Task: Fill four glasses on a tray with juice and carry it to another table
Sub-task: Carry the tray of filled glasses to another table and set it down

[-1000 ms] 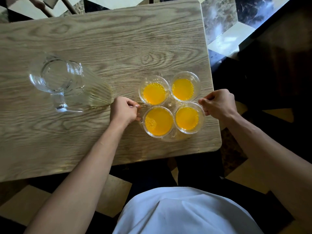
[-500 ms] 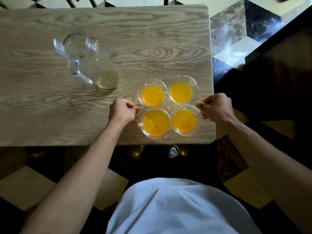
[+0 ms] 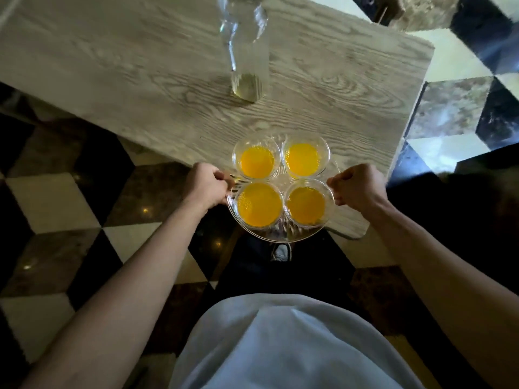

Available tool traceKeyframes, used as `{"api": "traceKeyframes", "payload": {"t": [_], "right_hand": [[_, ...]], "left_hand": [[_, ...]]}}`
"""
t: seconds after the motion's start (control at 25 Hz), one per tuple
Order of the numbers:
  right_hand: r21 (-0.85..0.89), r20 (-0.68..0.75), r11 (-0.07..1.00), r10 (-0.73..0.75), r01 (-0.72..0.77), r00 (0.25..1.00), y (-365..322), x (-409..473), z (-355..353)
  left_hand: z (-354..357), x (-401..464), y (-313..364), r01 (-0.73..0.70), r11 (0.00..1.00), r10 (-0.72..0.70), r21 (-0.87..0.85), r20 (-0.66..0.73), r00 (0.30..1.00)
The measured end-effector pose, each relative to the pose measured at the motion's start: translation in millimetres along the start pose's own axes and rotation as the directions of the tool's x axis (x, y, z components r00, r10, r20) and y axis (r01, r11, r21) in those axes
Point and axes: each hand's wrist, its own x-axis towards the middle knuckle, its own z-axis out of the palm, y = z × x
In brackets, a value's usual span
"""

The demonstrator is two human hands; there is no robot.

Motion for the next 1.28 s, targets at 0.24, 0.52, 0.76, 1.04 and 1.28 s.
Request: {"api": "traceKeyframes", "payload": {"t": [0.24, 0.52, 0.76, 1.04, 1.28], "right_hand": [[-0.092, 0.102, 0.988, -0.113, 0.122, 0.988, -38.6, -16.7, 32.0], [-0.196, 0.220, 0.932, -0.260, 0.304, 0.940, -95.2, -37.7, 89.9], [-0.261, 0.294, 0.882, -0.315, 0.393, 0.902, -146.7, -63.2, 156.5], [-0.313, 0.364, 0.809, -0.382, 0.498, 0.849, -215.4, -102.3, 253.1], [-0.346, 0.415, 0.752, -0.414, 0.561, 0.811, -273.0, -125.2, 322.9]], "left_hand": [[-32.7, -36.9, -54.9, 0.100, 0.983, -0.115, -0.156, -0.091, 0.989], [-81.3, -71.9, -111.3, 0.161, 0.930, -0.234, -0.330, -0.194, 0.953], [-127.9, -74.3, -175.9, 0.217, 0.867, -0.349, -0.448, -0.236, 0.907], [-199.3, -69.0, -256.3, 0.223, 0.785, -0.439, -0.578, -0.266, 0.858], [-258.1, -55.2, -307.0, 0.195, 0.783, -0.452, -0.590, -0.326, 0.830]]}}
